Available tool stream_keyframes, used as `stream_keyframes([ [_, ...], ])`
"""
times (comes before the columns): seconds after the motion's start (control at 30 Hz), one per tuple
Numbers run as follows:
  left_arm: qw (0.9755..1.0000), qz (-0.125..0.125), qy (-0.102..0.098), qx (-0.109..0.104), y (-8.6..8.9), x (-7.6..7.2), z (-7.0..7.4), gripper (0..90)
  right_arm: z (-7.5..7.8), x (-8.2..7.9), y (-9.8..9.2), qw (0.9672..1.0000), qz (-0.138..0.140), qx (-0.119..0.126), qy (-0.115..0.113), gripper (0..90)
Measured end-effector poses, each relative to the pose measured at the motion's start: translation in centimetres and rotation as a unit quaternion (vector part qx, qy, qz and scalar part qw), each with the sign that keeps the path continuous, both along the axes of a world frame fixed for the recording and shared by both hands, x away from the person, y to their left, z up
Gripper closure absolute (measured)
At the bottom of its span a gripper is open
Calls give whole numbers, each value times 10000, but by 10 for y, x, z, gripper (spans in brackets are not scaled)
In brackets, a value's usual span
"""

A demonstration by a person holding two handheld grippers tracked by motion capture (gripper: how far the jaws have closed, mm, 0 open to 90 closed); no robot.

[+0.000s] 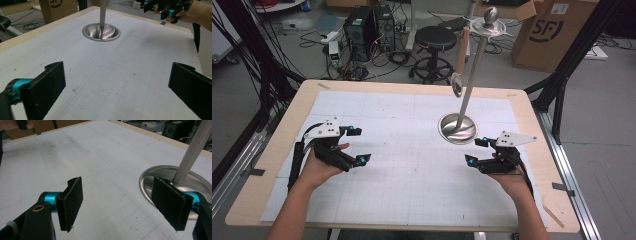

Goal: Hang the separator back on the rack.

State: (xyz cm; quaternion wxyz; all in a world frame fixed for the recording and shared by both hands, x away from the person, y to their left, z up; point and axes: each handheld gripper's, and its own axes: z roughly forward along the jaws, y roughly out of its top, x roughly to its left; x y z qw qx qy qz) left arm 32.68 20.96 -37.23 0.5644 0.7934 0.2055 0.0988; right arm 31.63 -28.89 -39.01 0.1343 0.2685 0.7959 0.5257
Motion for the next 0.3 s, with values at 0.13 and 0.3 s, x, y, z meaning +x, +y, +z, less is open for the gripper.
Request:
stream_keyframes([
  [0.13,10000,26,28,30,0,1,-1,17,0,0,-1,10000,-10,6,7,249],
  [0.3,9999,81,62,88,-2,2,-3,17,0,0,-1,10000,21,6,-19,249],
])
